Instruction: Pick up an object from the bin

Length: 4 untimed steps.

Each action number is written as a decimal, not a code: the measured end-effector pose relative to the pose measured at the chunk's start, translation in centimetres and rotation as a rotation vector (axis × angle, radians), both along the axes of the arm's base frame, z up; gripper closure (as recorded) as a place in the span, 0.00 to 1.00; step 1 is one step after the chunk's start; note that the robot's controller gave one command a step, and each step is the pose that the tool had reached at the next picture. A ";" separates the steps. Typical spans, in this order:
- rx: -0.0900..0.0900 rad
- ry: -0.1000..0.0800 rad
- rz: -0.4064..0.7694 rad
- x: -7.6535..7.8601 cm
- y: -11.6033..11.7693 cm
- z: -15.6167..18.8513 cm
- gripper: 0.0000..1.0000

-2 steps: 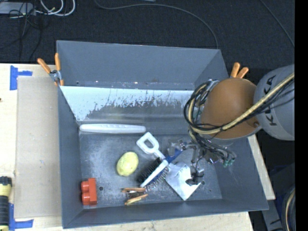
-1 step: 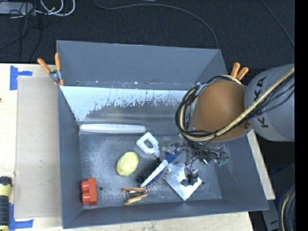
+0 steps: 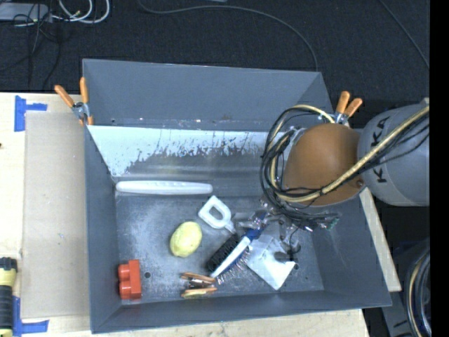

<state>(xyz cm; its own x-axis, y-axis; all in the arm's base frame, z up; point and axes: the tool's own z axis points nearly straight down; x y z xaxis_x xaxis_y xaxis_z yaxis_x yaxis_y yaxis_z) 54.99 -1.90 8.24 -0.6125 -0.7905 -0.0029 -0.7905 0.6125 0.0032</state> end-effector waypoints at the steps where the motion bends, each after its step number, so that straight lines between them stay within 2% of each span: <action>1: -0.010 -0.011 -0.014 -1.3 3.6 -0.4 1.00; 4: -0.007 -0.015 -0.016 -1.3 3.7 1.3 1.00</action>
Offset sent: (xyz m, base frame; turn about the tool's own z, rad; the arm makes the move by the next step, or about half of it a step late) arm 0.0000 0.0000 0.0000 0.0000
